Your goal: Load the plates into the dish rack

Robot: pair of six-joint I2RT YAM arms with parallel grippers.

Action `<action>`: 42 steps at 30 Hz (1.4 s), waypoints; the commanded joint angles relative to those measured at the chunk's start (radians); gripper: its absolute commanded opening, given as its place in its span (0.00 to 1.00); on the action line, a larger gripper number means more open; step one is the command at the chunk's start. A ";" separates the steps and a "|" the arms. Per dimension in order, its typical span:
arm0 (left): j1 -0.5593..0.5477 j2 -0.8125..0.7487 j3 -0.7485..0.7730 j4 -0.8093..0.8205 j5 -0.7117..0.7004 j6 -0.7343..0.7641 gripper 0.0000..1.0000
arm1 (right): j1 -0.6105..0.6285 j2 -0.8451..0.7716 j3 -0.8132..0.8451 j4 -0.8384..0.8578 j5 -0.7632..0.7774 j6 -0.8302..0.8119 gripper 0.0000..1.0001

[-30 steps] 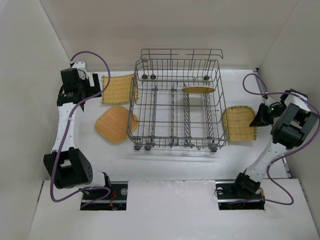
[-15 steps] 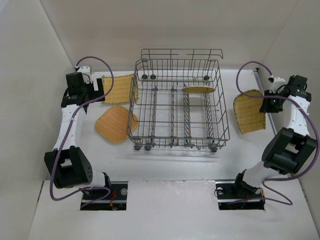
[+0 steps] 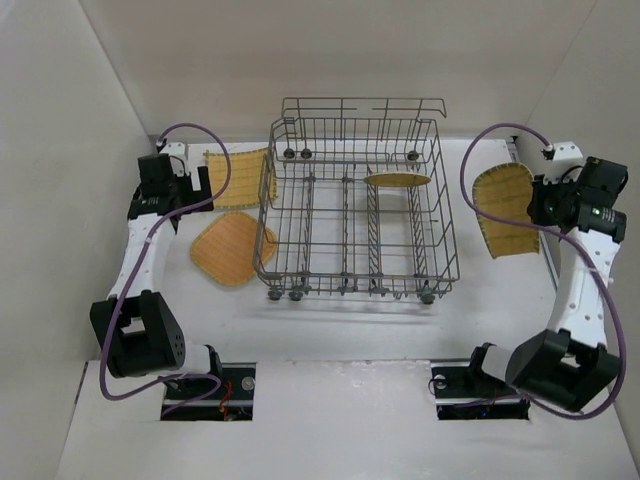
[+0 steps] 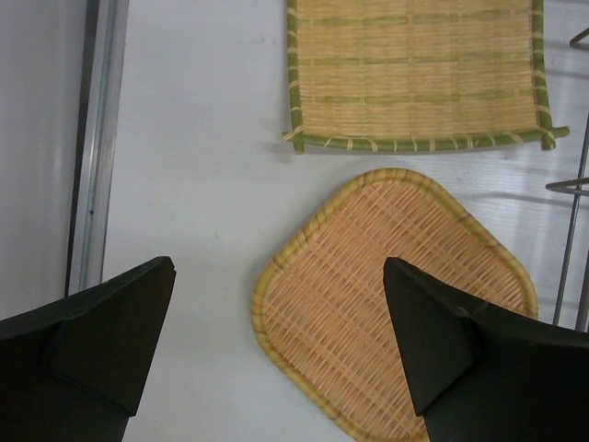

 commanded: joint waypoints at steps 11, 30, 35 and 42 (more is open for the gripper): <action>-0.009 -0.054 -0.048 0.039 0.015 -0.008 0.99 | 0.136 -0.296 0.054 0.239 0.022 0.074 0.00; 0.005 -0.129 -0.121 0.039 0.016 -0.010 0.99 | 0.533 -0.261 0.121 0.385 0.052 -0.018 0.00; 0.014 -0.142 -0.129 0.036 0.019 -0.010 0.99 | 0.575 -0.230 0.112 0.426 0.030 0.027 0.00; 0.017 -0.151 -0.109 0.010 0.050 -0.013 0.99 | 0.642 -0.205 0.069 0.484 0.002 0.045 0.00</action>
